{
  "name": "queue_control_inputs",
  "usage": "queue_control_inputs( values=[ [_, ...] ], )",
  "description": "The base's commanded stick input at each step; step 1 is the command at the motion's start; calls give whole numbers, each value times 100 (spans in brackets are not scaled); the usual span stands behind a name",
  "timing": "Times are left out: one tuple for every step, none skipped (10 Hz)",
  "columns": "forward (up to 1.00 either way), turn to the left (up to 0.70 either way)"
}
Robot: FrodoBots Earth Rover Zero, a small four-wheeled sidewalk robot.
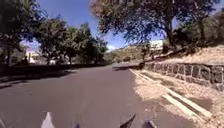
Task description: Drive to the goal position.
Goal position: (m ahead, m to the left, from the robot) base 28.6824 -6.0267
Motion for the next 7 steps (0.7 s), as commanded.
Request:
queue_control_inputs(
  values=[
    [50, 0],
    [50, 0],
    [50, 0],
    [50, 0],
    [50, 0],
    [50, 0],
    [50, 0]
  ],
)
